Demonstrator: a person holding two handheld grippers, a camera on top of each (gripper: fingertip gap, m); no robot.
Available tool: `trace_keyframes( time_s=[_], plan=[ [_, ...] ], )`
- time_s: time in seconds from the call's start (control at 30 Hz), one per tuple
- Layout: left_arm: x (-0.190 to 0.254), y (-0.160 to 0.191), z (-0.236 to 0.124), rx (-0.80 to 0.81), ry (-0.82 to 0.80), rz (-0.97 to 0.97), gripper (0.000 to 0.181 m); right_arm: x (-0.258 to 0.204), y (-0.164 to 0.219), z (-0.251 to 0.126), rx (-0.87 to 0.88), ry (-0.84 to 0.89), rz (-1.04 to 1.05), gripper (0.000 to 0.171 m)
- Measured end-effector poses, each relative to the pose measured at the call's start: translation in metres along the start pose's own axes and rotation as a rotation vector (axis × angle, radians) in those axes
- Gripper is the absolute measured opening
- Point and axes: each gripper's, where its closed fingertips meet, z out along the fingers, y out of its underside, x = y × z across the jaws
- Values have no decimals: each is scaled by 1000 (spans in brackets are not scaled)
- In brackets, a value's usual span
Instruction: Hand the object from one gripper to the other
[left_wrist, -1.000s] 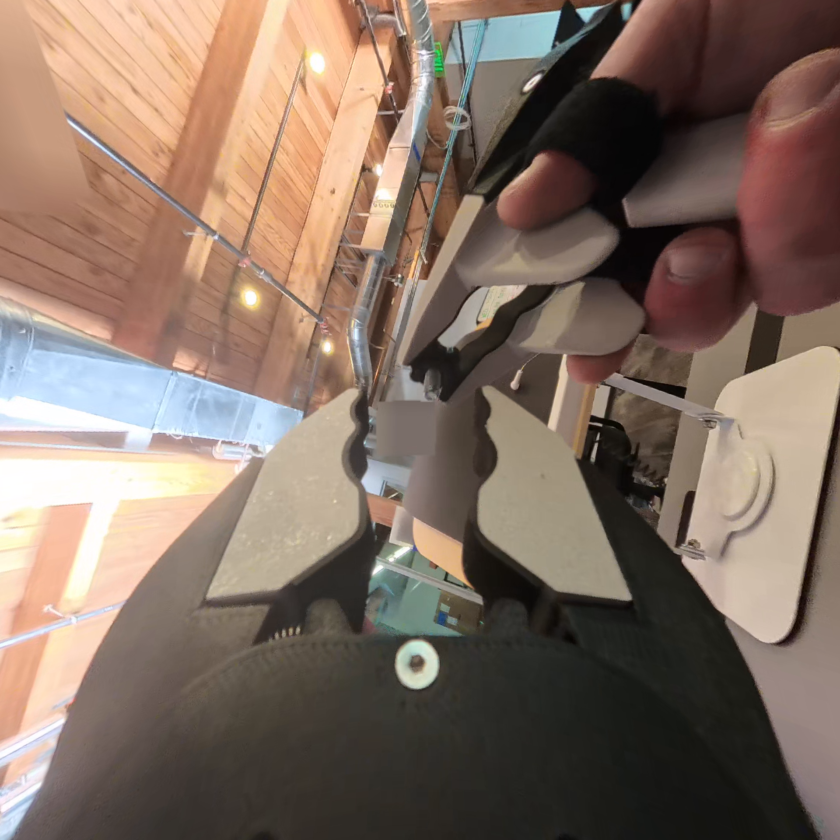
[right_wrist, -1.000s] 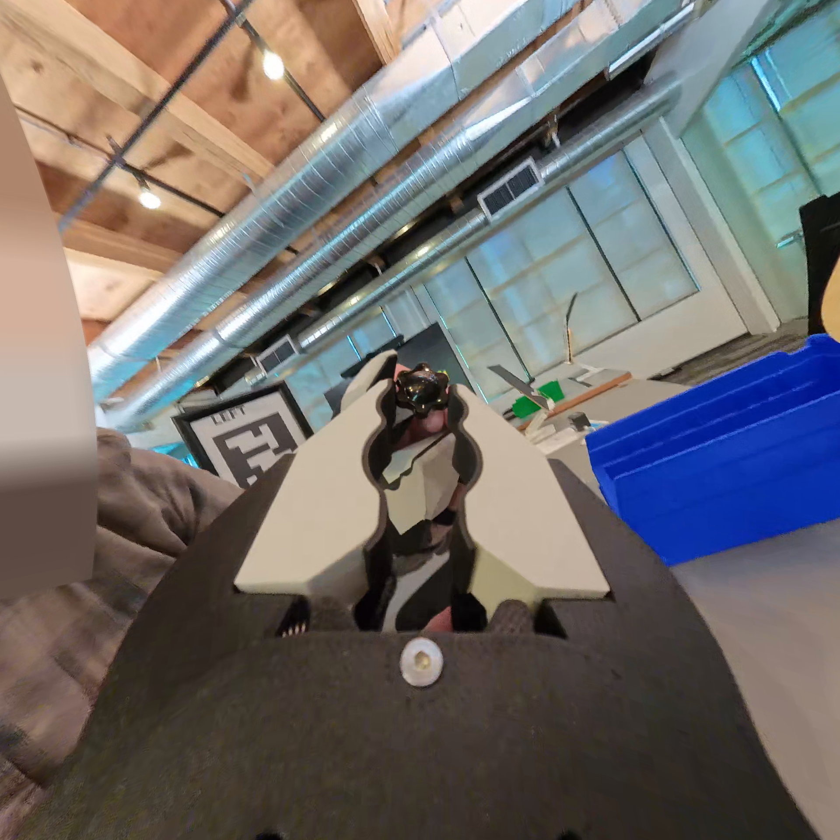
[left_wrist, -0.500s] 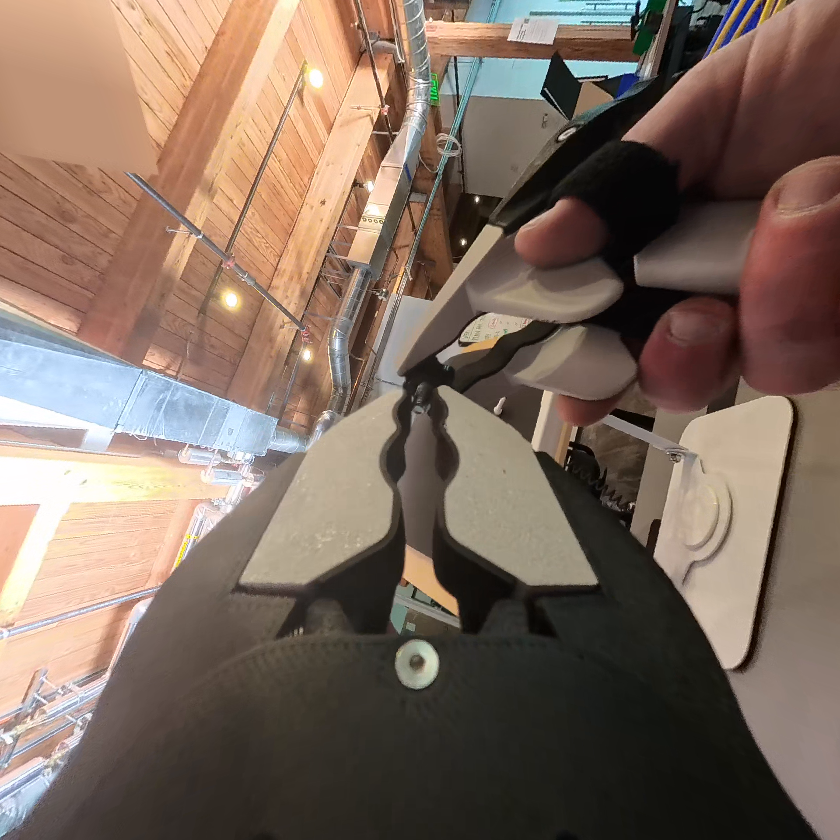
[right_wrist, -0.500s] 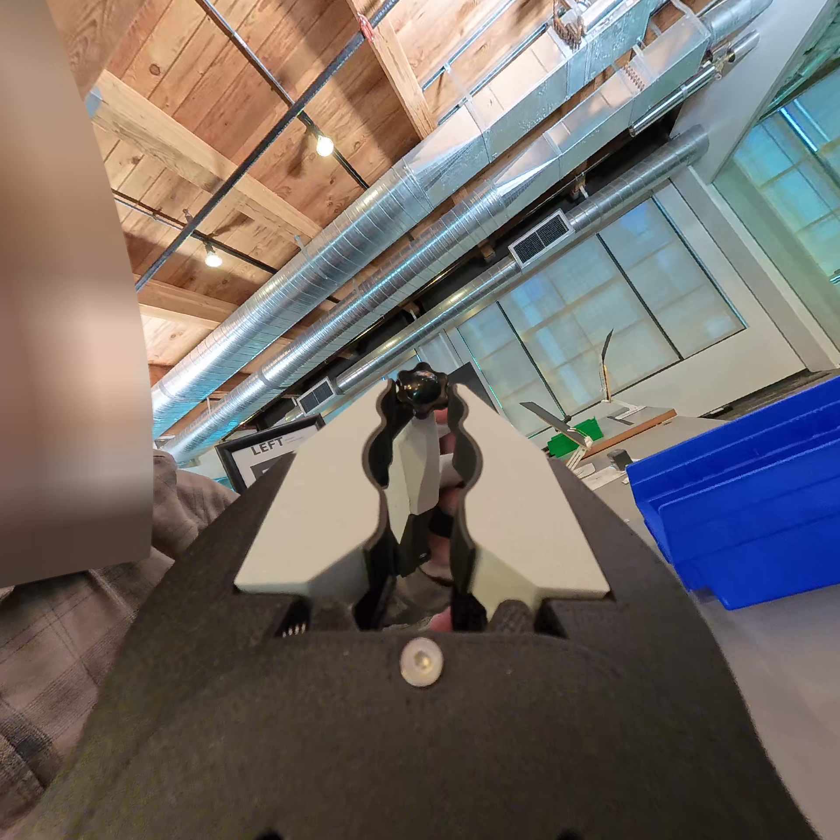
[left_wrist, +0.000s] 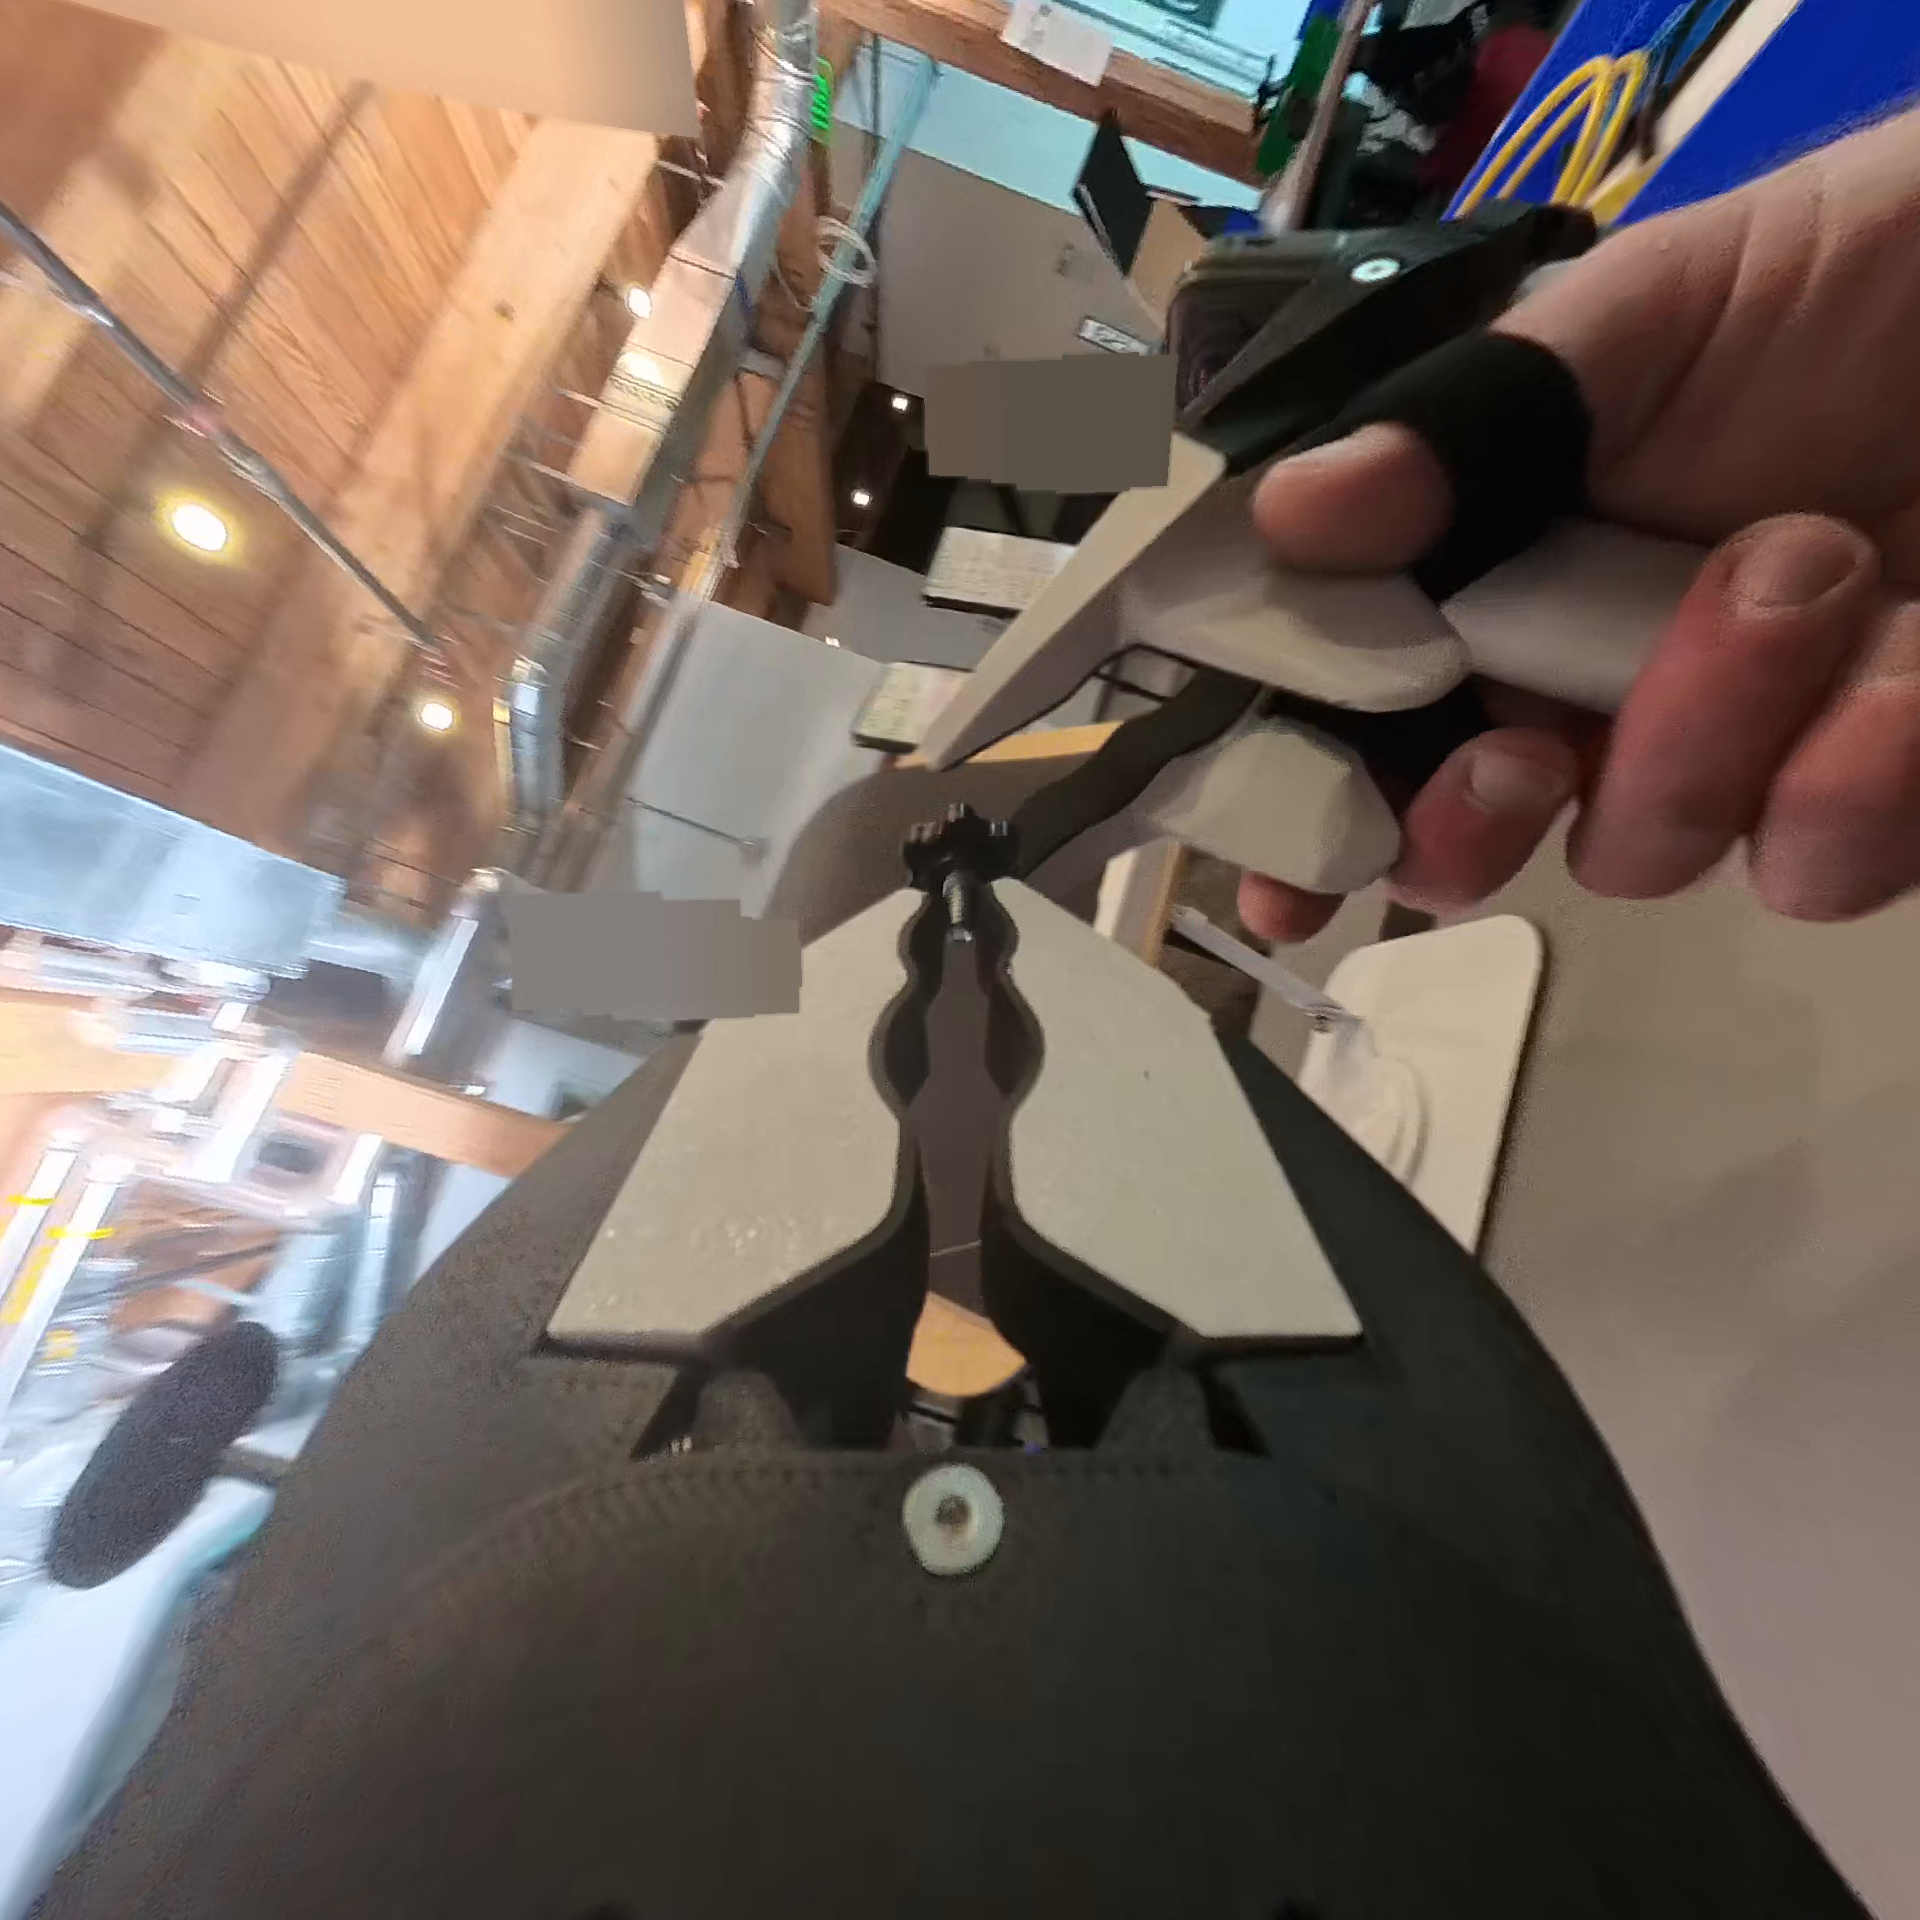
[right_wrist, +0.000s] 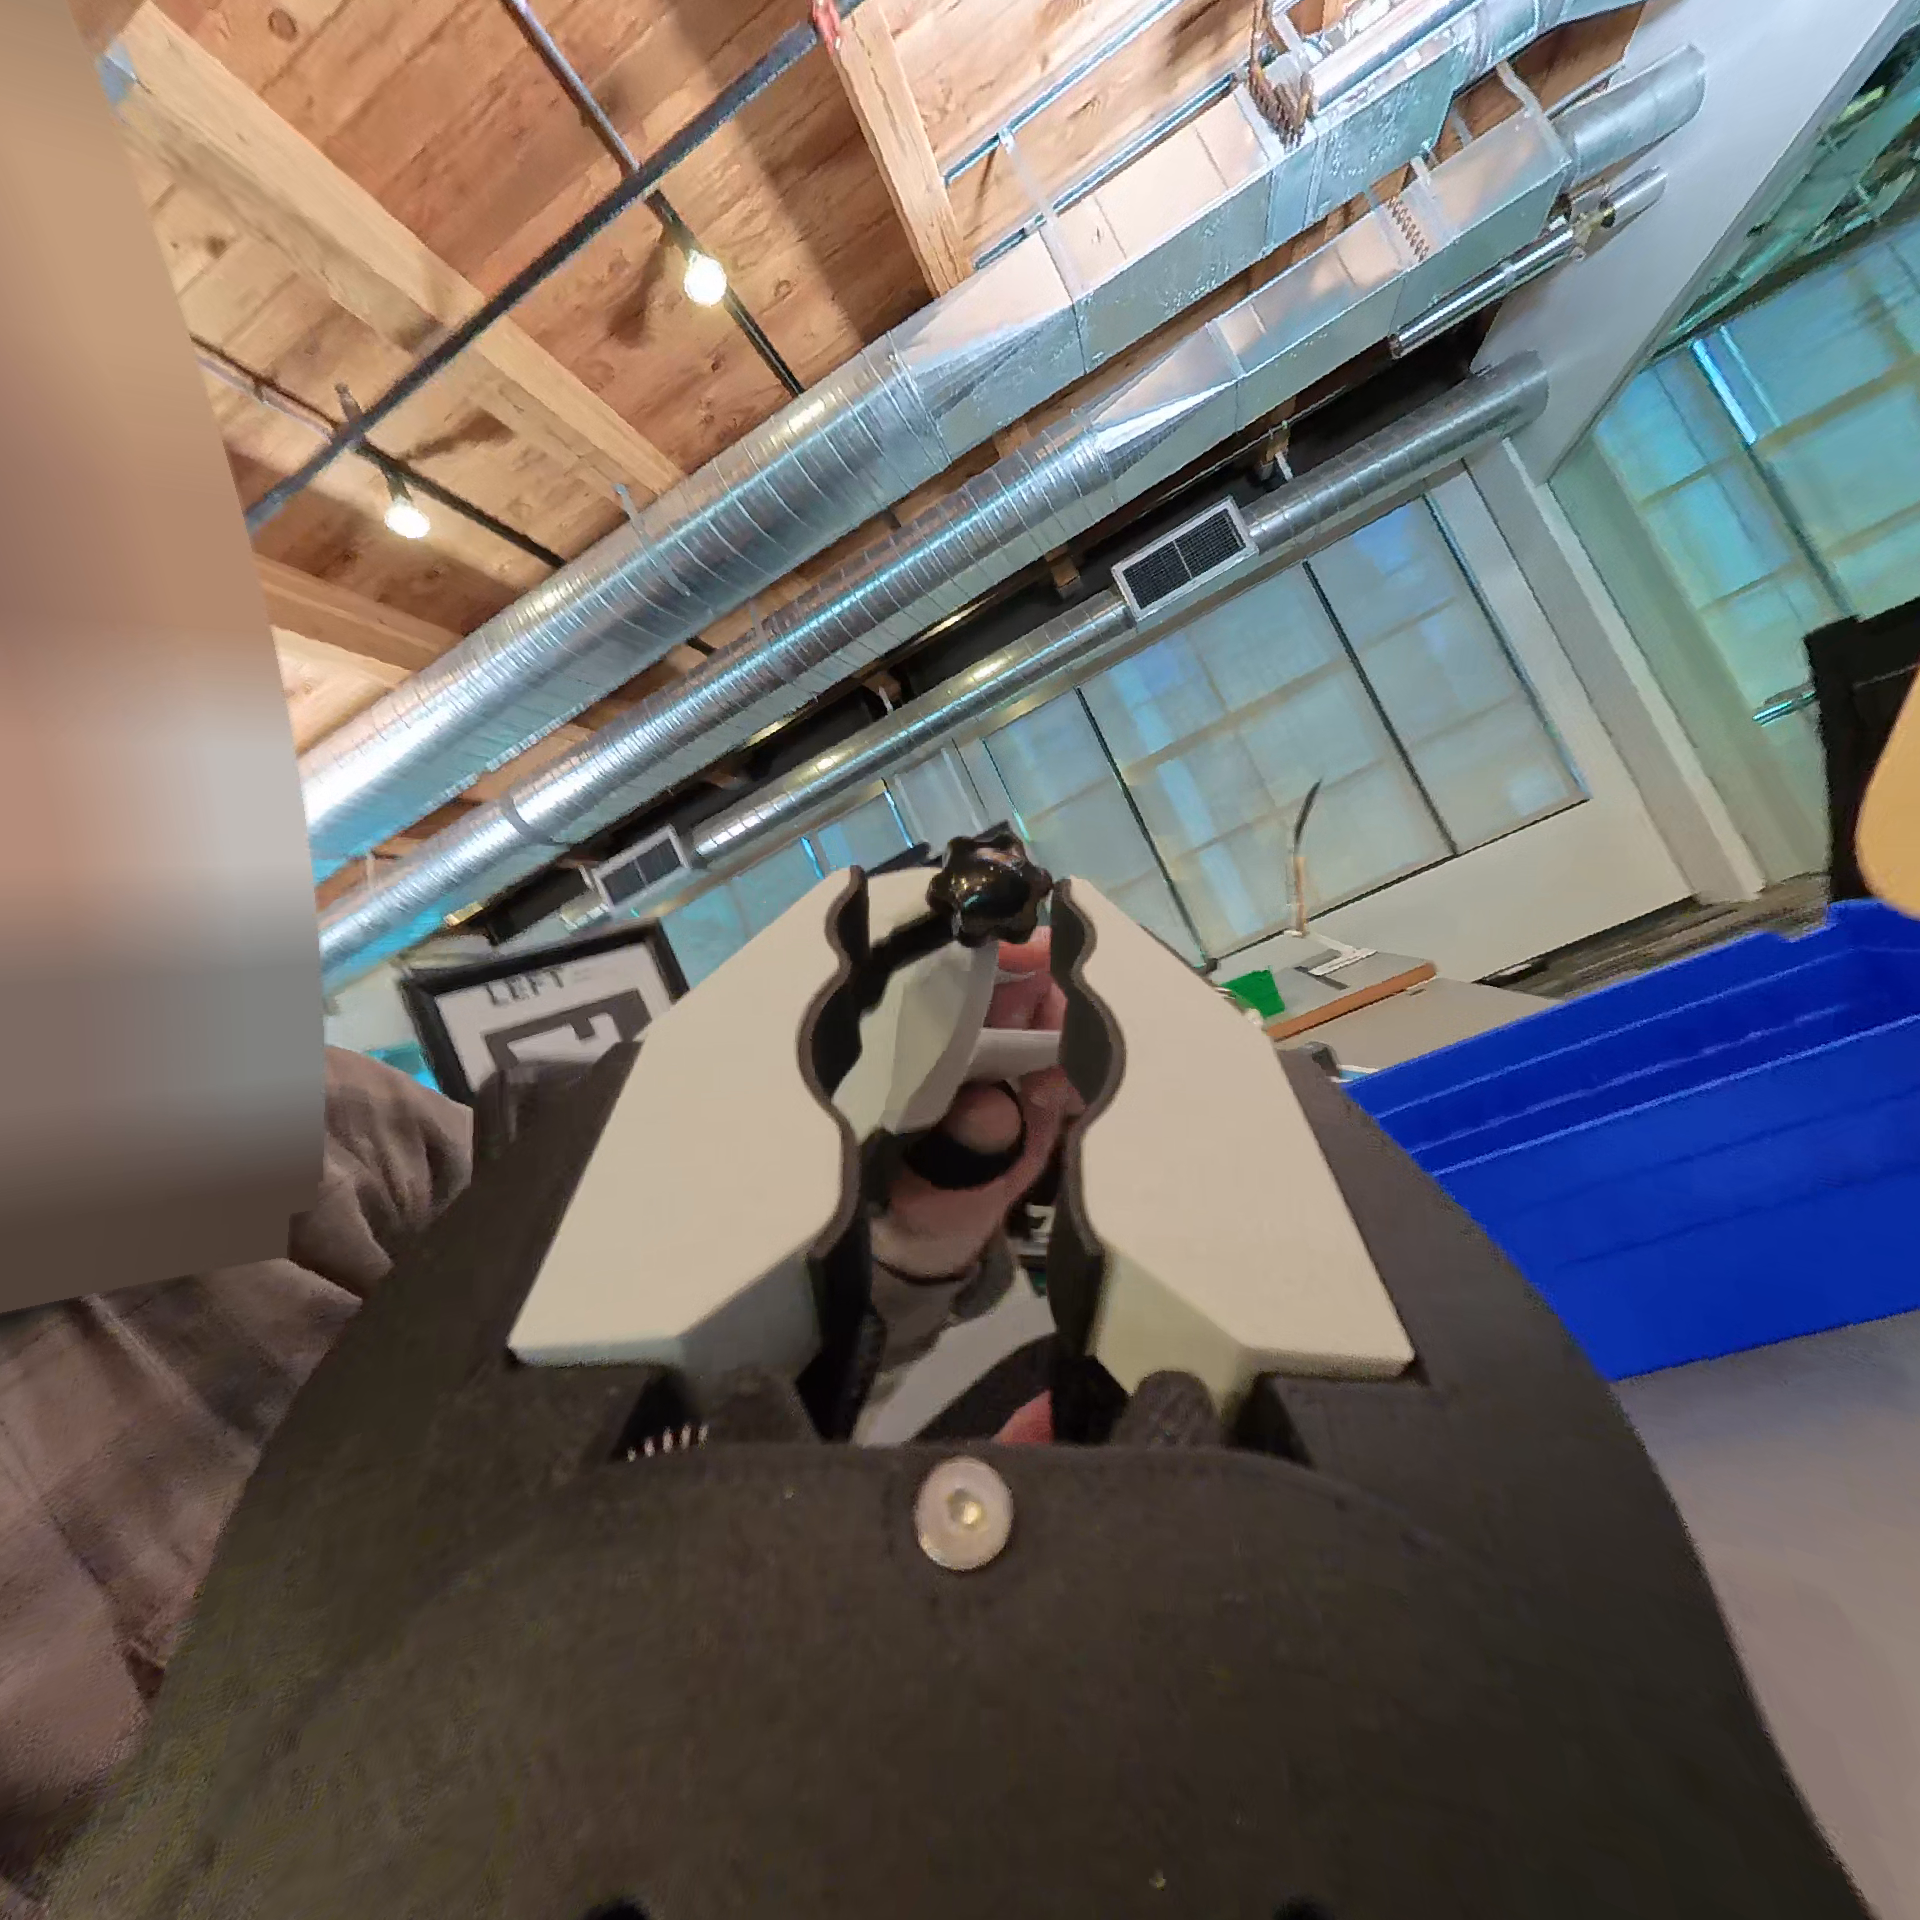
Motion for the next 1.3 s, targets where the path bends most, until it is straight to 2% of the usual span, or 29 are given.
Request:
trace_keyframes(
  time_s=[0.1,0.2,0.3,0.4,0.6,0.73,0.83,0.93,1.03,1.13,1.3],
  plan=[
    [5,6,-3,-21,233,-109,5,-1,-3,-4,-73,8,-166,34],
    [12,14,-11,-84,497,-214,5,-6,2,-5,-195,22,-433,36],
    [23,19,-24,-161,768,-328,6,-8,16,-6,-360,50,-771,37],
    [34,28,-36,-243,974,-352,6,-7,30,-7,-516,77,-1111,34],
    [41,23,-37,-306,1207,-508,5,13,58,-14,-827,122,-1690,33],
    [43,19,-36,-323,1366,-687,5,18,55,-10,-821,190,-2028,36],
    [42,17,-32,-307,1449,-801,5,18,54,-7,-764,227,-2101,41],
    [40,8,-31,-200,1523,-885,5,18,51,-2,-671,300,-2107,54],
    [36,-3,-32,-73,1588,-963,5,21,47,-1,-601,379,-2134,58],
    [29,-14,-30,48,1618,-1066,5,20,39,0,-540,432,-2143,51],
    [34,-16,-31,112,1655,-1138,5,17,34,0,-497,460,-2144,35]
  ],
)
